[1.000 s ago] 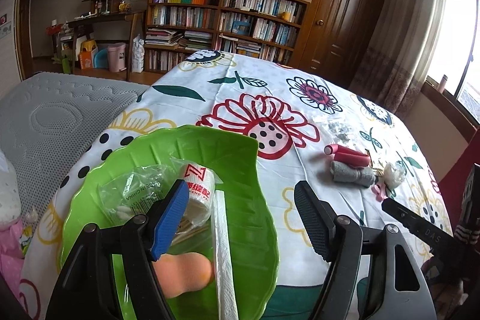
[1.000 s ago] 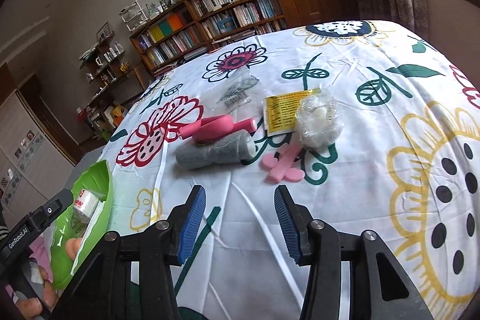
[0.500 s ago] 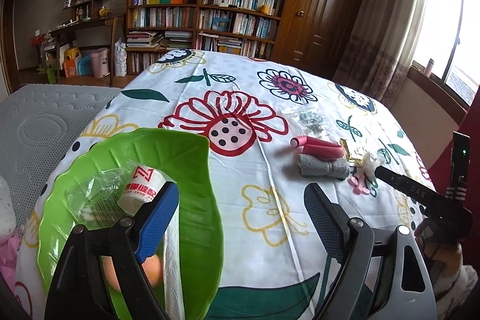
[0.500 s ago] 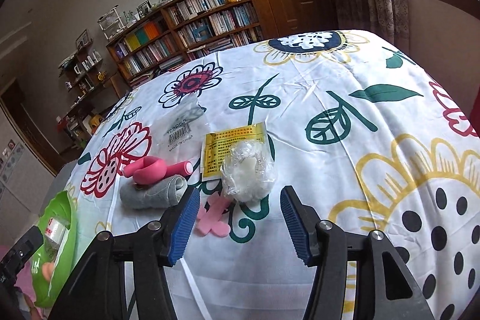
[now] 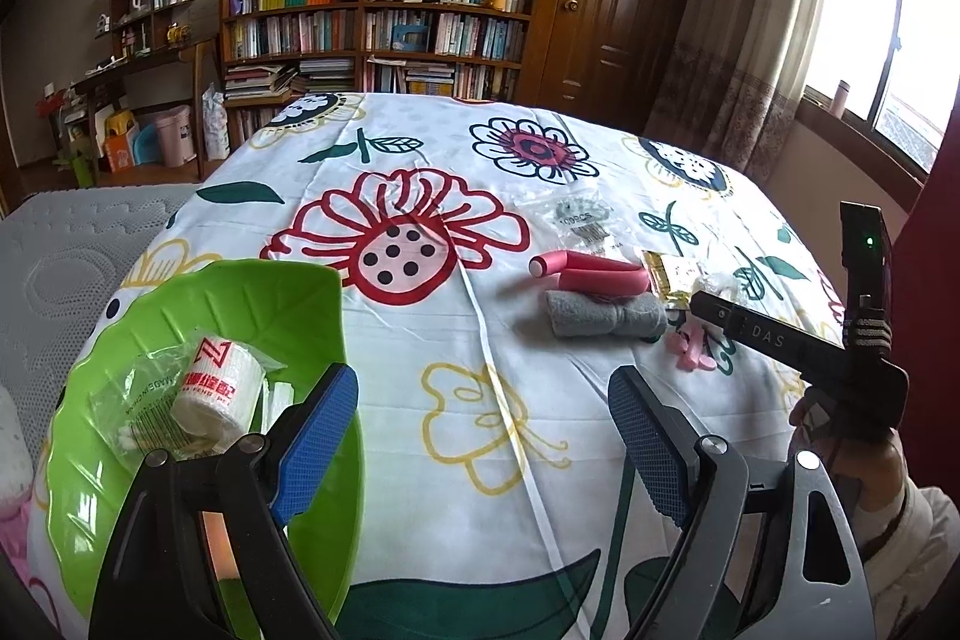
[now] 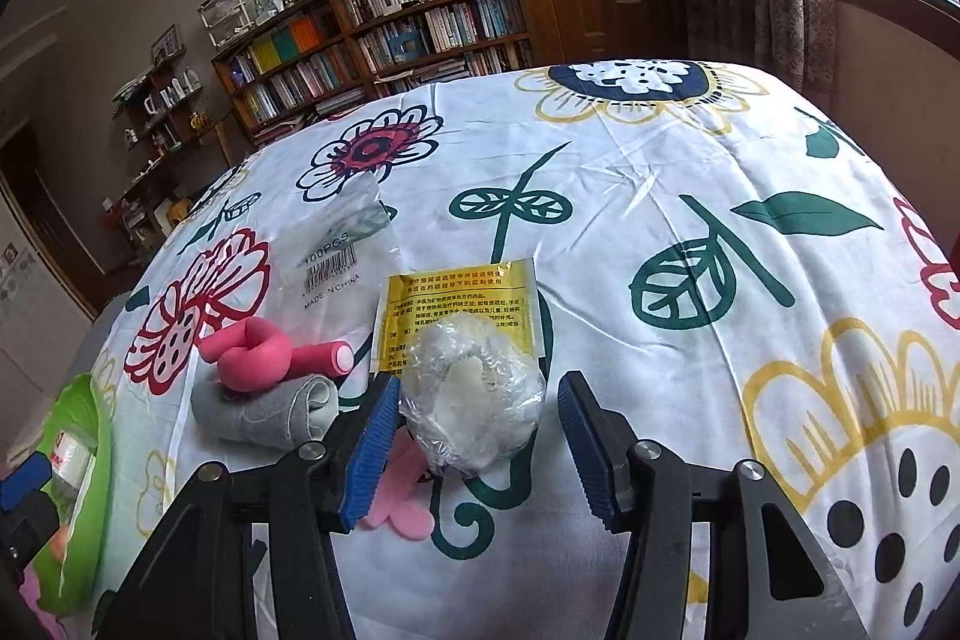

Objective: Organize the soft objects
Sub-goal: 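Move the right tool to the clear glove bag and close on it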

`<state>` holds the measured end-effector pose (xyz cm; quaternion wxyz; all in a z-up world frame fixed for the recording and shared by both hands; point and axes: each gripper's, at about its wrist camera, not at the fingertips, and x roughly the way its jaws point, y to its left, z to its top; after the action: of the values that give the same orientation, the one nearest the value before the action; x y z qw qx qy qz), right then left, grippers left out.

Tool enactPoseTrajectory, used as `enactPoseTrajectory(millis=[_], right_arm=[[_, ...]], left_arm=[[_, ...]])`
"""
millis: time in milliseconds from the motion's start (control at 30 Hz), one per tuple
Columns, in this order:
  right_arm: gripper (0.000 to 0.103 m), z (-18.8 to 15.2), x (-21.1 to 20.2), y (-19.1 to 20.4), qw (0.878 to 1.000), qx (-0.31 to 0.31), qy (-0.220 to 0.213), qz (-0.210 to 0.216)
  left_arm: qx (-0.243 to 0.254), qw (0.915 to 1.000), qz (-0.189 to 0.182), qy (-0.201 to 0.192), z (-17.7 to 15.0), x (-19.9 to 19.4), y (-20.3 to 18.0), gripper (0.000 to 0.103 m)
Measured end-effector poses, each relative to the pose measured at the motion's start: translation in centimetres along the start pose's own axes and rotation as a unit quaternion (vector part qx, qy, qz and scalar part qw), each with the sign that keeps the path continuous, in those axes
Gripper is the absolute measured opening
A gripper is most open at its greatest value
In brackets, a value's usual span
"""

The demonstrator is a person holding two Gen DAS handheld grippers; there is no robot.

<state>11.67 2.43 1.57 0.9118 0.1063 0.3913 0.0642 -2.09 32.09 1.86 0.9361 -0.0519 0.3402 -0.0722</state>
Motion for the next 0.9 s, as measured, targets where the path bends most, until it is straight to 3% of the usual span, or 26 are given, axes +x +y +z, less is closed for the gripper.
enactPoseTrajectory(millis=[100,200,667,900], right_arm=[[0.04,0.1,0.0,-0.3,1.0,0.004,0.001,0.002],[0.034,0.1,-0.2,-1.0,1.0,0.014,0.001,0.01],[0.032,-0.9,-3.8,-3.5,1.0,0.019,-0.017,0.013],[0.032,-1.7,-4.6,-4.9,0.999,0.035,-0.029,0.017]], left_arm=[[0.003,1.0,-0.001,0.004,0.1,0.5,-0.5,0.086],[0.007,0.9999,-0.002,0.009,0.2,0.9,-0.9,0.086],[0.045,0.9984,-0.005,0.033,1.2,4.4,-4.4,0.086],[0.046,0.9974,-0.023,0.051,2.0,7.7,-6.3,0.094]])
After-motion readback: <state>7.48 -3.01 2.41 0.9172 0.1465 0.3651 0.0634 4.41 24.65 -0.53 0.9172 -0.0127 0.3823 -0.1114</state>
